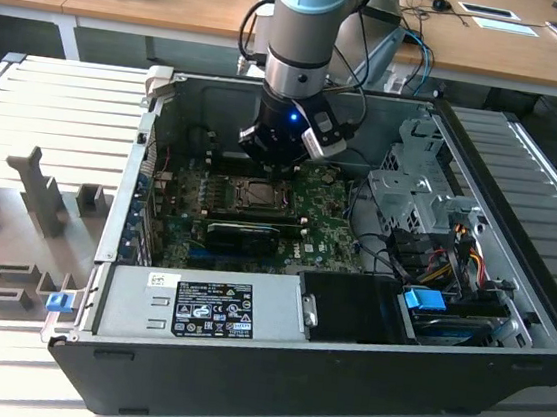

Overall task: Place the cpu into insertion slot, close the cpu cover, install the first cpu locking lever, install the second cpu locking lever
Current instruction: 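Install the second cpu locking lever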

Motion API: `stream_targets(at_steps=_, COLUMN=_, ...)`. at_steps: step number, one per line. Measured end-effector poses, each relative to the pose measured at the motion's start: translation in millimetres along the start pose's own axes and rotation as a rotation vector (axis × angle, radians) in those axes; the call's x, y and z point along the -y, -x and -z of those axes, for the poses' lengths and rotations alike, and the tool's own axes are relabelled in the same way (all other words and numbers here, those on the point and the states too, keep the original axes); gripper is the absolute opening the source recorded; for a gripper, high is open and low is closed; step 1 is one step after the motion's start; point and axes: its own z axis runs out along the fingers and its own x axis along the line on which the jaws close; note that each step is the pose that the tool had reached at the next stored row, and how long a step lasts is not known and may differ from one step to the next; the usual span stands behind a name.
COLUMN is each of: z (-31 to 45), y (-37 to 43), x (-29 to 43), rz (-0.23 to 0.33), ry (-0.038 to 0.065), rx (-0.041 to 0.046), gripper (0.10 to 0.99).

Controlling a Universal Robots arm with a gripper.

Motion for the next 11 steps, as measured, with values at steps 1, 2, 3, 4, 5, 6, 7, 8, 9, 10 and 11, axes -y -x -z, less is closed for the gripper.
stream_targets(at_steps=1, z=1.9, y=0.1, x=-0.2, rz=0.000, ry=0.000, rx=0.0001, gripper=0.106)
stream_targets(at_steps=2, z=4.6, y=0.1, x=-0.3, rz=0.000, ry=0.000, rx=0.0000, gripper=0.106)
stream_targets(at_steps=3, z=7.6, y=0.1, x=-0.6, rz=0.000, ry=0.000, rx=0.0000, gripper=0.106)
stream_targets(at_steps=4, z=7.8, y=0.1, x=0.2, rz=0.000, ry=0.000, rx=0.0001, gripper=0.106)
stream_targets(at_steps=5, z=8.1, y=-0.2, x=2.7, rz=0.000, ry=0.000, rx=0.0000, gripper=0.106)
stream_targets(at_steps=6, z=8.2, y=-0.3, x=4.2, rz=0.000, ry=0.000, rx=-0.0001, gripper=0.106)
stream_targets(at_steps=7, z=8.4, y=-0.5, x=6.4, rz=0.000, ry=0.000, rx=0.0000, gripper=0.106)
stream_targets(at_steps=8, z=8.7, y=-0.9, x=10.2, rz=0.000, ry=0.000, rx=0.0001, gripper=0.106)
stream_targets(at_steps=9, z=10.5, y=-1.0, x=10.7, rz=0.000, ry=0.000, rx=-0.0001, gripper=0.106)
stream_targets(at_steps=10, z=12.6, y=-1.0, x=10.6, rz=0.000, ry=0.000, rx=0.0000, gripper=0.106)
stream_targets(at_steps=11, z=16.8, y=-0.9, x=10.3, rz=0.000, ry=0.000, rx=0.0000, gripper=0.106)
